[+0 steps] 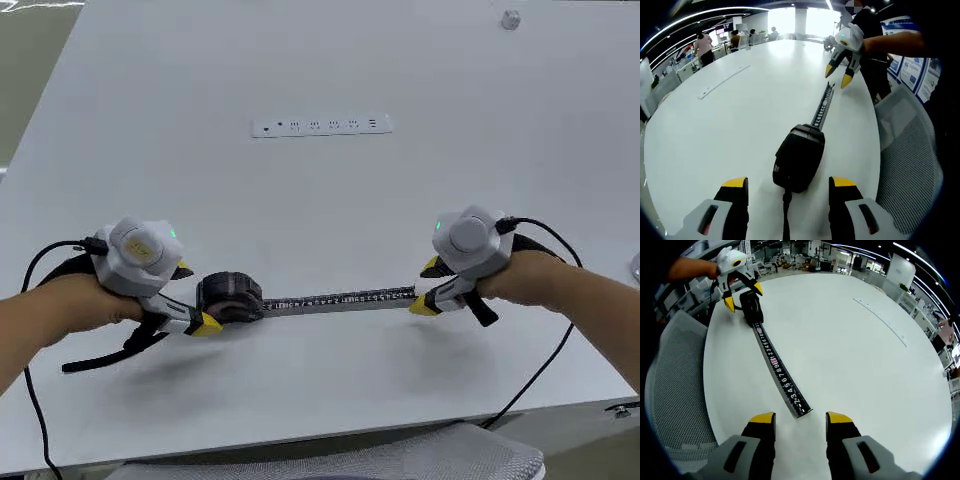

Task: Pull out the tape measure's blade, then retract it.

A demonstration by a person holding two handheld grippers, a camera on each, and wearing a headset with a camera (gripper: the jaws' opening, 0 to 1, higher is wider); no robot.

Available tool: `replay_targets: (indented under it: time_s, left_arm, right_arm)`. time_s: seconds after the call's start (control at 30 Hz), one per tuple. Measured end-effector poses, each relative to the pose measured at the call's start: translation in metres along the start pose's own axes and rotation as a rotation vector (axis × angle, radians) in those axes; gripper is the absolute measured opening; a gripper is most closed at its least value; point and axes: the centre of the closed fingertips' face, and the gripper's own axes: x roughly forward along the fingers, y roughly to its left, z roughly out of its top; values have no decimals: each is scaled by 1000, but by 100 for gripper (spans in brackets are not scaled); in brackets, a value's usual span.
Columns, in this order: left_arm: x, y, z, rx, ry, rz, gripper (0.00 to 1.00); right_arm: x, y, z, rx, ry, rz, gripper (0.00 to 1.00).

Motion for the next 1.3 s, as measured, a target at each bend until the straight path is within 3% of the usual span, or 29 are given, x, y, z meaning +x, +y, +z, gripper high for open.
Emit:
replay_targets:
  time_s: [0.17,0.27,0.47,0.6,0.7,0.83,1.03,1.3]
  left_arm:
    - [-19,-2,-8,-67,-46,31,66]
    - [-30,1,-6,-102,-117,62,66]
    - [-55,10,-25,-233,-189,139,66]
    - [-68,9,-37,-244,-201,166,67]
    - [-82,8,-35,-245,-256,189,69]
    - [-94,4,-38,-256,-278,224,74]
    - [-103,-7,-57,-282,-286,232,75]
    - [-127,-9,-69,-347,-325,266,82]
  right_arm:
    - [-10,3,-11,67,-54,-34,45]
    - [-14,5,-21,88,-71,-57,48]
    - [-35,5,-36,164,-146,-137,50]
    - [-46,11,-48,187,-162,-150,51]
    - [-54,17,-58,204,-174,-160,54]
    - [-64,23,-66,220,-183,-169,57]
    - [-70,29,-77,248,-214,-179,64]
    - [-84,31,-79,277,-256,-216,71]
